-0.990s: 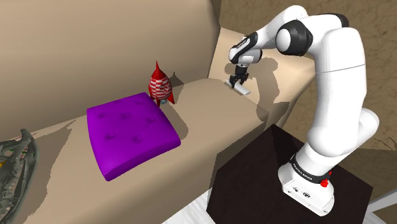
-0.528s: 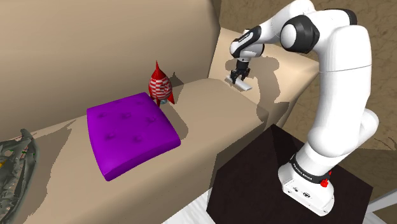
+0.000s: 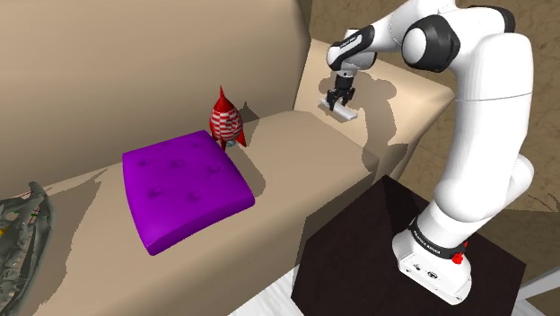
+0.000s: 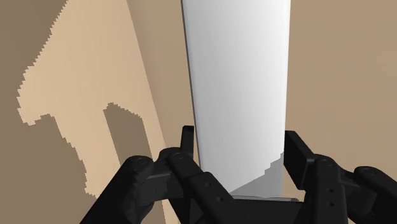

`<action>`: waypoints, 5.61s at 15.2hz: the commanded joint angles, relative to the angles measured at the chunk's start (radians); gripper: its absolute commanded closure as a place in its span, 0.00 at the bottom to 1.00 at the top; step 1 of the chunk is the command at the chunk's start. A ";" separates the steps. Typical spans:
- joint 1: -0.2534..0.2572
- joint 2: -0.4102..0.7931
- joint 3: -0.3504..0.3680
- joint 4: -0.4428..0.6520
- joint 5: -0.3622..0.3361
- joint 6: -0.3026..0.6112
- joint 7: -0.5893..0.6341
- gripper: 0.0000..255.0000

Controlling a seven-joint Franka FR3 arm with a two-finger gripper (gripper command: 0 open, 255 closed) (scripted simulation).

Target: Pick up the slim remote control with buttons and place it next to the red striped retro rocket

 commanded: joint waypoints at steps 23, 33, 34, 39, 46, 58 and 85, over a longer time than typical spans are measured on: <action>0.008 -0.115 -0.024 0.160 -0.047 -0.269 0.029 1.00; 0.003 -0.127 -0.029 0.276 -0.054 -0.397 0.036 1.00; 0.002 -0.127 -0.029 0.290 -0.054 -0.410 0.036 1.00; -0.005 -0.122 -0.030 0.365 -0.053 -0.480 0.038 1.00; 0.044 -0.153 -0.014 0.368 -0.068 -0.510 0.103 1.00; 0.230 -0.203 0.067 0.306 -0.106 -0.490 0.365 1.00; 0.372 -0.132 0.140 0.186 -0.113 -0.295 0.569 1.00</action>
